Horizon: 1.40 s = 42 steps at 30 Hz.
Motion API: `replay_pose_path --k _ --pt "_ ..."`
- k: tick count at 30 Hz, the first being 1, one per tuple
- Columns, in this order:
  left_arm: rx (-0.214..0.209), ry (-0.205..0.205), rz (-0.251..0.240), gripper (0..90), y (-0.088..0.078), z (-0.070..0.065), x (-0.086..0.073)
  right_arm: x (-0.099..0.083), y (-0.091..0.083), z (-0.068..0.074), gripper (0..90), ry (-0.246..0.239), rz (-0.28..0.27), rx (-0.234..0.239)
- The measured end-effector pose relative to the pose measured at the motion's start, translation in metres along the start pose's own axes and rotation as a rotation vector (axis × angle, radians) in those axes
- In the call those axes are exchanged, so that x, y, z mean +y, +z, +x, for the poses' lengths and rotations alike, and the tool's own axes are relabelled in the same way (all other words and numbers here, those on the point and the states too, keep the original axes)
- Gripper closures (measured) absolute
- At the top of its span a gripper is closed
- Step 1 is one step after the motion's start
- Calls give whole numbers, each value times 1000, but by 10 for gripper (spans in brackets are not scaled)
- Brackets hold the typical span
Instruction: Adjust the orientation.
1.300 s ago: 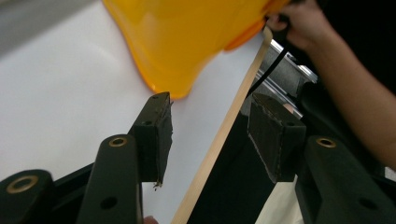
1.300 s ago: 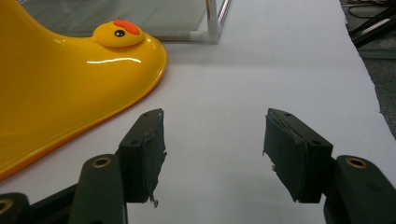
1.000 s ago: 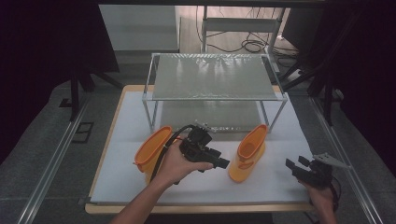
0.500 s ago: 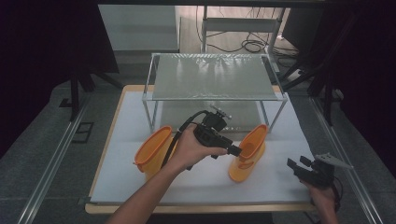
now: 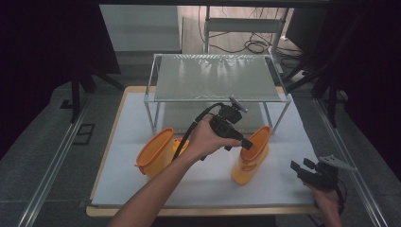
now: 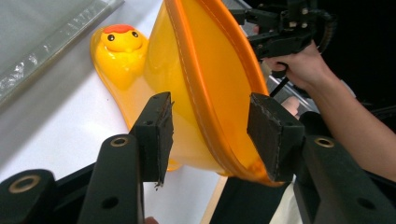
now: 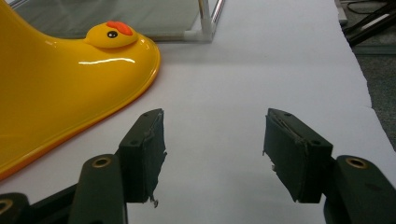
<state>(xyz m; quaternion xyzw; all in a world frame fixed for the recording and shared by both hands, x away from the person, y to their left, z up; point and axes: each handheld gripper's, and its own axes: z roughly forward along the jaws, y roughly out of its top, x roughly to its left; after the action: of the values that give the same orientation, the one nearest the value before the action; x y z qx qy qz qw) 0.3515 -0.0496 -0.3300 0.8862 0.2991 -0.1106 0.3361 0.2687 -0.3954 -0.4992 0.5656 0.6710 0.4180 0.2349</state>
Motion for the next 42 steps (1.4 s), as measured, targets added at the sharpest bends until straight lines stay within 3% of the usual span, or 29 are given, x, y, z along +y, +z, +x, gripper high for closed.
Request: replay_pose_path --k 9,13,17,24,27,34,42 --pt "16 -24 50 529 23 6 18 0 0 -1 377 2 1 0" --pt "63 -14 100 565 34 8 28 0 1 -1 377 6 2 -1" --pt "81 -13 123 593 39 8 32 -1 1 -2 377 6 5 -2" --pt "87 -9 146 758 43 7 34 -1 1 -3 377 7 6 -10" --pt "98 -16 141 842 43 7 34 -1 1 -3 377 8 5 -11" --pt "99 -34 118 862 34 8 35 -1 -1 -4 379 13 0 -16" --pt "98 -4 99 864 -6 -6 32 0 -2 -5 379 22 -2 -20"
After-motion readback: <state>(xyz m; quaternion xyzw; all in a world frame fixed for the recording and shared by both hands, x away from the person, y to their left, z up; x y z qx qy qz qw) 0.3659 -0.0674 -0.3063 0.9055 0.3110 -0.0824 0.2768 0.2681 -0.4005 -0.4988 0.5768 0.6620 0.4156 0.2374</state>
